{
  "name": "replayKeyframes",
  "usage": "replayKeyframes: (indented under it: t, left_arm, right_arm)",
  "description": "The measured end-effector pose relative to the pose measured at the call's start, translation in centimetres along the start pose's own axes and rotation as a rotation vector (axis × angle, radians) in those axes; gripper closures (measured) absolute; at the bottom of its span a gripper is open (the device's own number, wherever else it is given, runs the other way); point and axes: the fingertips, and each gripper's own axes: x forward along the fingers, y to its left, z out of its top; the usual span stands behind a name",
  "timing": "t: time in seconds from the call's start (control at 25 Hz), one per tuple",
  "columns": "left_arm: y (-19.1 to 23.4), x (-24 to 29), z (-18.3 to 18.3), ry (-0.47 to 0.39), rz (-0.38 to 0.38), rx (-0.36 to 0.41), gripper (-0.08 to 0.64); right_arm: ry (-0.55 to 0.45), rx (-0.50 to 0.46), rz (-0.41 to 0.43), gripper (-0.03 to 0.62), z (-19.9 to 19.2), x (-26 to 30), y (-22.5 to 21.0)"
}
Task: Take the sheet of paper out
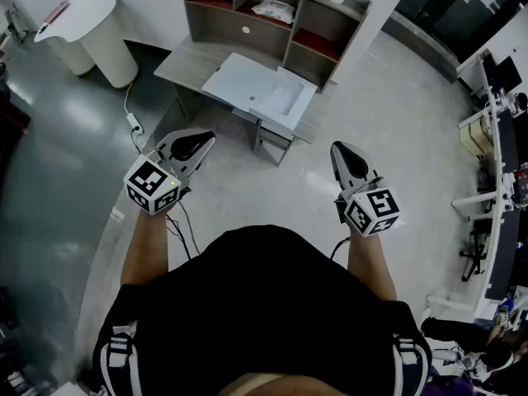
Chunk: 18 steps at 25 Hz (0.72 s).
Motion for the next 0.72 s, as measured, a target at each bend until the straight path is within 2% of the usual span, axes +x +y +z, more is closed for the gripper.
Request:
replayKeyframes:
  t: [0.36, 0.72]
  left_arm:
    - [0.7, -1.5, -1.0, 0.006, -0.023, -0.015, 0.529]
    - [1.6, -2.9, -2.4, 0.004, -0.047, -0.048, 0.529]
  right_arm:
    - [0.017, 0.004, -0.001, 0.578, -0.5, 0.8, 1.7]
    - [0.018, 0.065, -0.04, 0.578, -1.8, 0.9, 2.8]
